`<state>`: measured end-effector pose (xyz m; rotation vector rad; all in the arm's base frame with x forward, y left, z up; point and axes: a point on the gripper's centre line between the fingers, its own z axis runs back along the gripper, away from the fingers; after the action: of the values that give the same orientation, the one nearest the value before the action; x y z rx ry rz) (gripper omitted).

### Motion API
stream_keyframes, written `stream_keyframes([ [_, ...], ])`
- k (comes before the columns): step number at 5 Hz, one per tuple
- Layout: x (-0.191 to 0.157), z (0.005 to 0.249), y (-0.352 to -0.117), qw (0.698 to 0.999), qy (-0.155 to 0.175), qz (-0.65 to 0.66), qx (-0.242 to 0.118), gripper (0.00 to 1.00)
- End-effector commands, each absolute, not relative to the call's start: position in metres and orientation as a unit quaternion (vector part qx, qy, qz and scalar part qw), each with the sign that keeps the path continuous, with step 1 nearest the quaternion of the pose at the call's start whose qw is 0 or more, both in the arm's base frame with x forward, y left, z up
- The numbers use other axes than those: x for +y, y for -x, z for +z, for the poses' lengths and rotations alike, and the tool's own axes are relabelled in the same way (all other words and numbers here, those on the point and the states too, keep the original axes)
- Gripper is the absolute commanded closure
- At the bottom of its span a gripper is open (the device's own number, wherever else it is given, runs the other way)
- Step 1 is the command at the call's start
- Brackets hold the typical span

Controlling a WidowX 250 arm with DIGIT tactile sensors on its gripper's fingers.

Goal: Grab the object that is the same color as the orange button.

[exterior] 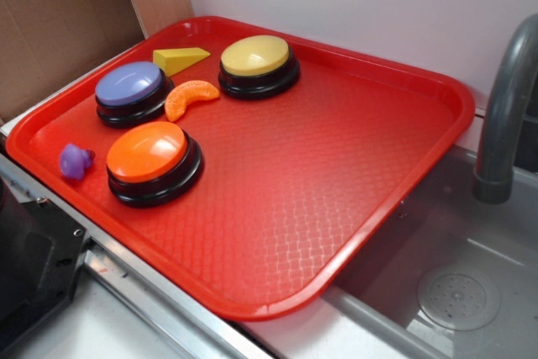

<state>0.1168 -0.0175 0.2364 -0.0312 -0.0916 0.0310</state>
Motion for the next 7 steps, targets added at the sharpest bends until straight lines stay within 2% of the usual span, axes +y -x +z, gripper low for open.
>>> stream_keyframes([
  [1, -0.017, 0.236, -0.117, 0.999, 0.016, 0.016, -0.046, 0.00],
  [2, -0.002, 0.223, -0.135, 0.999, -0.013, -0.019, -0.050, 0.00],
  [3, 0.022, 0.194, -0.162, 0.996, -0.041, -0.067, -0.034, 0.00],
  [4, 0.035, 0.176, -0.189, 0.990, -0.058, -0.119, -0.055, 0.00],
  [5, 0.054, 0.148, -0.215, 0.978, -0.052, -0.183, -0.088, 0.00],
  [6, 0.065, 0.126, -0.235, 0.969, -0.057, -0.219, -0.094, 0.00],
  [7, 0.070, 0.096, -0.256, 0.951, -0.044, -0.284, -0.112, 0.00],
])
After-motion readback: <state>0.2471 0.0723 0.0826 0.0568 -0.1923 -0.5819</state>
